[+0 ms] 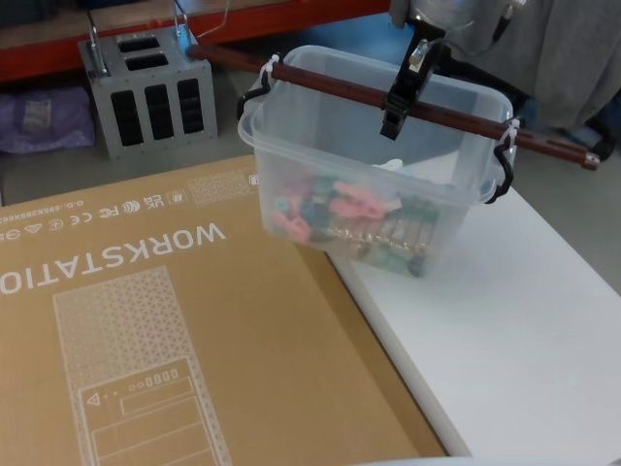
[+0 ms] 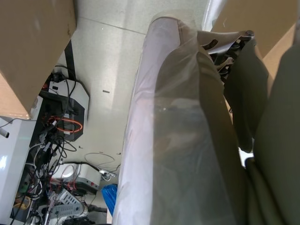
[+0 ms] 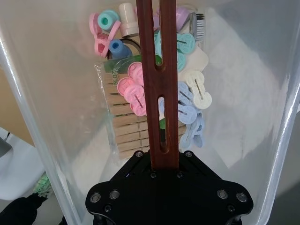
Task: Use one hand to grasp the basket and place it at the designated location.
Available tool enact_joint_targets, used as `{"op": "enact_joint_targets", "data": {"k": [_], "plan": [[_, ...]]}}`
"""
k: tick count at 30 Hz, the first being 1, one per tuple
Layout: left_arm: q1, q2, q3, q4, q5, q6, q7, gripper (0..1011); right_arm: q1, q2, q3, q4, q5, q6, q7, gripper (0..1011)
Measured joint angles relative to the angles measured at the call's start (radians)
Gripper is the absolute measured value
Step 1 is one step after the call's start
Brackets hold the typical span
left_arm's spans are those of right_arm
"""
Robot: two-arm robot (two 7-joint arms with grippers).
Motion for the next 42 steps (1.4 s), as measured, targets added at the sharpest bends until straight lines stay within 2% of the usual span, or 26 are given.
{"op": "enact_joint_targets", "data": {"k": [11, 30, 36, 42], "plan": [[0.000, 0.000, 0.000, 0.000, 0.000, 0.000, 0.000, 0, 0.014, -0.030, -0.026, -0.002, 0.035, -0.053, 0.006, 0], [0.000, 0.000, 0.000, 0.000, 0.000, 0.000, 0.000, 0, 0.042, -0.075, -0.070, -0.030, 0.044, -0.105, -0.003, 0], [0.000, 0.000, 0.000, 0.000, 0.000, 0.000, 0.000, 0, 0.052, -0.105, -0.091, -0.050, 0.043, -0.158, -0.011, 0], [0.000, 0.000, 0.000, 0.000, 0.000, 0.000, 0.000, 0, 0.056, -0.119, -0.107, -0.070, 0.043, -0.203, -0.017, 0]]}}
